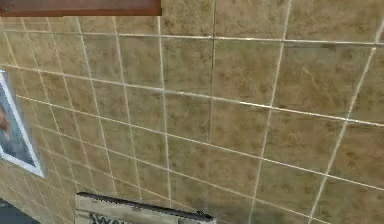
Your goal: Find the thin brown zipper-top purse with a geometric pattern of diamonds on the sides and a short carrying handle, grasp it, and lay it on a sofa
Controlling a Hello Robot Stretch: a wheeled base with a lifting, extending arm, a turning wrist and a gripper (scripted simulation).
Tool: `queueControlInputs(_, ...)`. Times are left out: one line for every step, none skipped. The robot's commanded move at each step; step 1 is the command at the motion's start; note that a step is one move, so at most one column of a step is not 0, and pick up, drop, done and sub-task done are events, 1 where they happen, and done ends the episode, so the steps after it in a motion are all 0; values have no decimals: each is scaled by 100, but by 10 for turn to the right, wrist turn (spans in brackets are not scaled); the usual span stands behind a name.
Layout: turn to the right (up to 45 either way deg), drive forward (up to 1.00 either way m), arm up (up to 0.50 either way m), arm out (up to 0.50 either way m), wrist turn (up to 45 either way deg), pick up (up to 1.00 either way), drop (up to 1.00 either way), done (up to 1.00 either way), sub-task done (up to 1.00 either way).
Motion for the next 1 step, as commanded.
queueControlInputs(-450, 0, 0, 0, 0, 0, 0, 0, 0)
